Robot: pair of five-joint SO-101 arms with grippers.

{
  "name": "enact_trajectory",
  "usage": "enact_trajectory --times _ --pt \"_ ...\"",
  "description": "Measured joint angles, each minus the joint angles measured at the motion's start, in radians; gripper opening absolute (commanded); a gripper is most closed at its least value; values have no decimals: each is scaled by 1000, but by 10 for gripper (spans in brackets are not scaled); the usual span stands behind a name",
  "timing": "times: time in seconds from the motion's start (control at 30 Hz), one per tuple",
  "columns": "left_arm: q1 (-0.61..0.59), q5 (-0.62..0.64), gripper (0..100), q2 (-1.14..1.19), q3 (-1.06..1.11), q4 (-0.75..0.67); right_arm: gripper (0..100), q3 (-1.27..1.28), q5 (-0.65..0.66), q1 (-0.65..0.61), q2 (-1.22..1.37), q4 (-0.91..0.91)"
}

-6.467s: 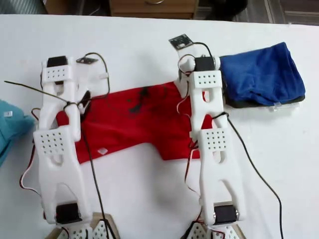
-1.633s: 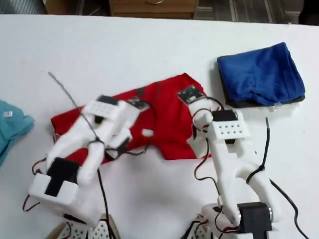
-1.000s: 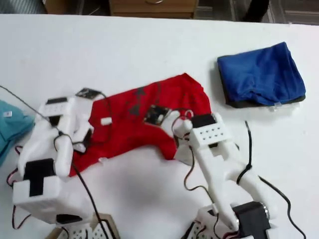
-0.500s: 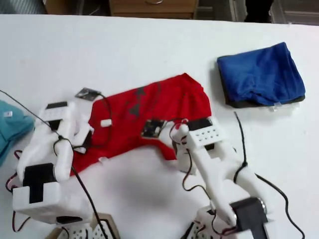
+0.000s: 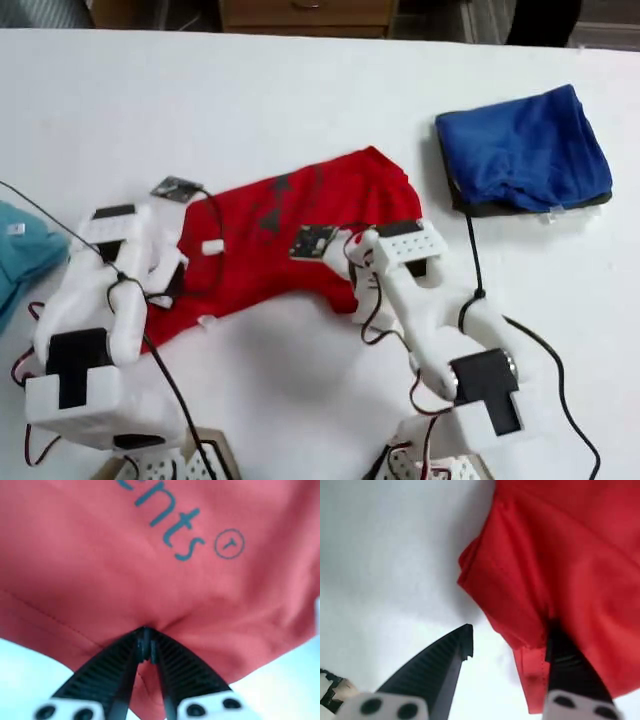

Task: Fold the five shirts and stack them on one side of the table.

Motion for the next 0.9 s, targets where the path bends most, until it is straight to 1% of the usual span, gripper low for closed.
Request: enact_trajectory --times 0.07,0.1,0.13,0.23,0.27,0.33,0.43,0.53,0.63,0.77,0.9 --pt "0 0 27 0 0 0 240 -15 0 3 14 0" --pt "0 0 27 0 0 0 215 -18 0 3 21 0" --pt "0 0 27 0 0 0 178 -18 0 3 26 0" --pt "0 0 27 0 0 0 20 -41 0 11 44 -3" --pt "0 0 27 0 0 0 12 -44 0 21 48 -17" --pt "0 0 27 0 0 0 49 -57 0 28 58 -23" --pt "0 0 27 0 0 0 15 -66 0 29 66 -23" --pt "0 0 27 0 0 0 19 -92 0 35 71 -8" --pt "0 0 27 0 0 0 19 -149 0 34 71 71" --pt "0 0 27 0 0 0 19 -259 3 34 -6 210" --pt "0 0 27 0 0 0 19 -376 5 32 -63 258"
